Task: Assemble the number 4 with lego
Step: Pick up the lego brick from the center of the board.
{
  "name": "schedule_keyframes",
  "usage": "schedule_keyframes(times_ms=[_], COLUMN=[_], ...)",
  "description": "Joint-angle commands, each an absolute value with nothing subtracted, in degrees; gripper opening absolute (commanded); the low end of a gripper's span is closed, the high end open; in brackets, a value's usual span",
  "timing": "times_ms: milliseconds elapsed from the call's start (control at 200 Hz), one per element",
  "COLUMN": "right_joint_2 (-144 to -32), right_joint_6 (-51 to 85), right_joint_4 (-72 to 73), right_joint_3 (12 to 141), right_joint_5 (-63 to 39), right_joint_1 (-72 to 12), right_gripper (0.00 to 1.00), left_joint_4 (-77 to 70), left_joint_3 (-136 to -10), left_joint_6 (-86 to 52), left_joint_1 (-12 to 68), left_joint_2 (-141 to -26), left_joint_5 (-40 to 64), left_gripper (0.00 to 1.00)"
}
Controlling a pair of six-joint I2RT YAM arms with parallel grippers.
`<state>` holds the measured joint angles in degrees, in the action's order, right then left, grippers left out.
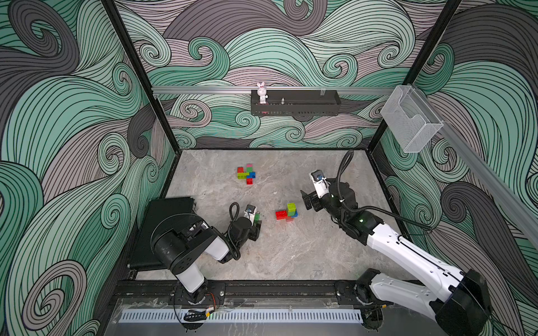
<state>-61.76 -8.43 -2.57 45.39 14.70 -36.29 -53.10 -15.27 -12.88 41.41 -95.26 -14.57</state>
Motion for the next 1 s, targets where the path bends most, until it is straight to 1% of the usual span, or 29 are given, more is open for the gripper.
schedule_keyframes(times_ms=[0, 95, 175, 240, 330, 435, 546, 686, 766, 806, 906, 991], right_joint_2=[-61.4, -61.3, -61.1, -61.0, -60.8, -60.7, -60.7, -60.7, -60.8, -61.0, -61.8, -62.3], right_joint_6=[-8.7, -8.7, -8.8, -8.8, -8.9, -8.9, -8.8, -8.1, -5.4, -2.9, 2.8, 5.5], right_joint_4=[-1.1, -1.1, -1.2, -1.1, -1.0, -1.0, -1.1, -1.4, -2.2, -3.5, -7.4, -8.3], right_joint_3=[45.0, 45.1, 45.0, 44.9, 44.8, 44.7, 44.7, 44.6, 44.8, 45.2, 46.7, 46.4], right_joint_5=[15.4, 15.4, 15.6, 15.5, 15.6, 15.6, 15.6, 15.9, 17.7, 18.1, 15.3, 13.8], right_joint_1=[-36.0, -36.0, -36.0, -36.0, -36.0, -36.0, -35.9, -36.0, -36.0, -35.8, -34.6, -34.5], right_gripper=[0.99, 0.99, 0.99, 0.99, 0.99, 0.99, 0.99, 0.99, 0.99, 0.99, 0.99, 0.99], left_joint_4=[-58.8, -59.7, -60.2, -60.4, -60.5, -60.4, -60.4, -60.7, -61.0, -61.0, -59.4, -52.0], left_joint_3=[-14.7, -15.0, -15.2, -15.4, -15.5, -15.5, -15.4, -15.2, -15.1, -15.0, -15.3, -17.6], left_joint_6=[-13.2, -13.3, -13.2, -13.0, -12.5, -12.2, -11.8, -10.5, -10.0, -10.2, -12.4, -15.0], left_joint_1=[41.7, 41.7, 41.7, 41.7, 41.7, 41.7, 41.7, 41.7, 41.6, 41.6, 40.9, 39.3], left_joint_2=[-96.8, -97.6, -98.2, -98.5, -98.6, -98.6, -98.6, -98.2, -97.8, -97.4, -95.8, -93.3], left_joint_5=[-15.8, -15.6, -15.4, -15.5, -15.5, -15.4, -14.9, -11.8, -10.0, -9.3, -8.2, -5.0], left_gripper=[0.58, 0.57, 0.55, 0.50, 0.40, 0.35, 0.25, 0.12, 0.00, 0.00, 0.00, 0.00])
